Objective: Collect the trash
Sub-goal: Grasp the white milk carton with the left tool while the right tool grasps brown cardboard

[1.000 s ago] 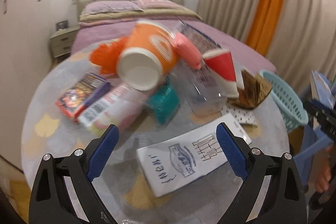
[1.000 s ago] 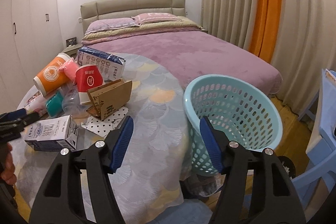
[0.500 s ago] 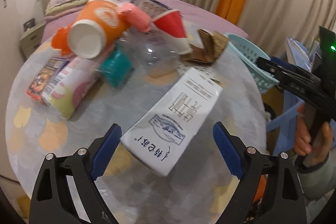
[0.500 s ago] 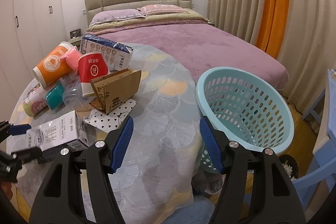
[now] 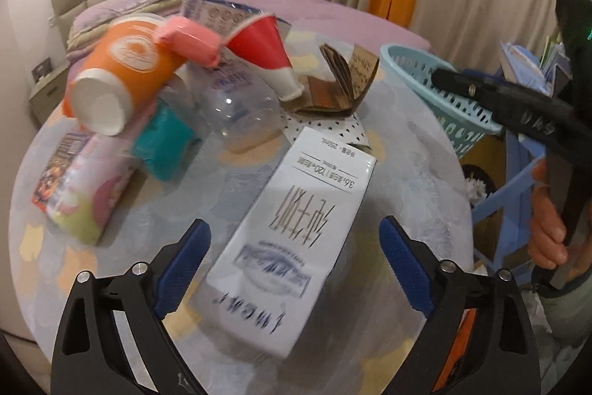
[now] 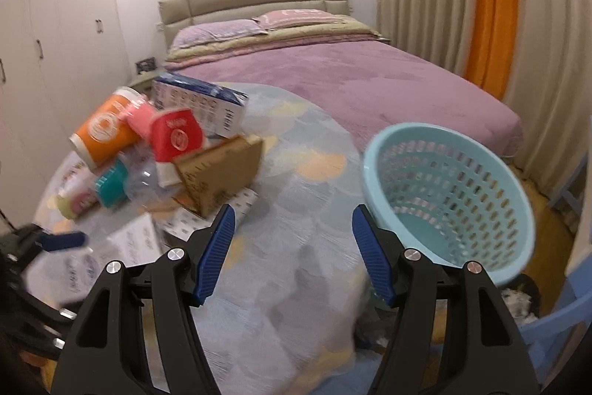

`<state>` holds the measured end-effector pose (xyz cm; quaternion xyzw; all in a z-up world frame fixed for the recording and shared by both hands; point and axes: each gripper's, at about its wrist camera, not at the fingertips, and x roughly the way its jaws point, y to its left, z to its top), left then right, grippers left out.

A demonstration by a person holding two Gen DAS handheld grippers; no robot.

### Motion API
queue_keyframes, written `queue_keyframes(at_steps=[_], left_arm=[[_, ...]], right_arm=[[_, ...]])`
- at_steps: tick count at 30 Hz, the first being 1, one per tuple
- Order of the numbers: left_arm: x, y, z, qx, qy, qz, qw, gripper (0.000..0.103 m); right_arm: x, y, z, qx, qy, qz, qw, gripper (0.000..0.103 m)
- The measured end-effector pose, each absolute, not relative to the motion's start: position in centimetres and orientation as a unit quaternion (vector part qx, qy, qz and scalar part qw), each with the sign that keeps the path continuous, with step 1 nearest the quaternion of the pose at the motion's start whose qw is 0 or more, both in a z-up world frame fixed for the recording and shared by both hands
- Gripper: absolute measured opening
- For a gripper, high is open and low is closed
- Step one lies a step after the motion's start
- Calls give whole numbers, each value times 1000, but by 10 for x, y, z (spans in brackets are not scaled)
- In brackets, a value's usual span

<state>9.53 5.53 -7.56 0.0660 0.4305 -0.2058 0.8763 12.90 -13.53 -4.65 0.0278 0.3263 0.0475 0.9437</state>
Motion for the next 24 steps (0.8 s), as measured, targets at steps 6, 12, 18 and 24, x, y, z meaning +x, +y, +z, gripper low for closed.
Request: queue_keyframes(at_steps=[6, 12, 18, 24], left_arm=[[97, 42, -84, 81, 440, -175, 877, 60], [89, 60, -81, 35, 429, -156, 889, 52], [88, 81, -73, -7, 417, -137, 899, 52], [92, 82, -68, -12, 406, -134, 904, 52]], right_arm=[[144, -110, -45, 31, 333, 85, 939, 70], [169, -93, -56, 41, 362, 97, 926, 70], [197, -83, -71, 58, 403, 103, 908, 70], [215, -92, -87, 90, 432, 111, 891, 30]])
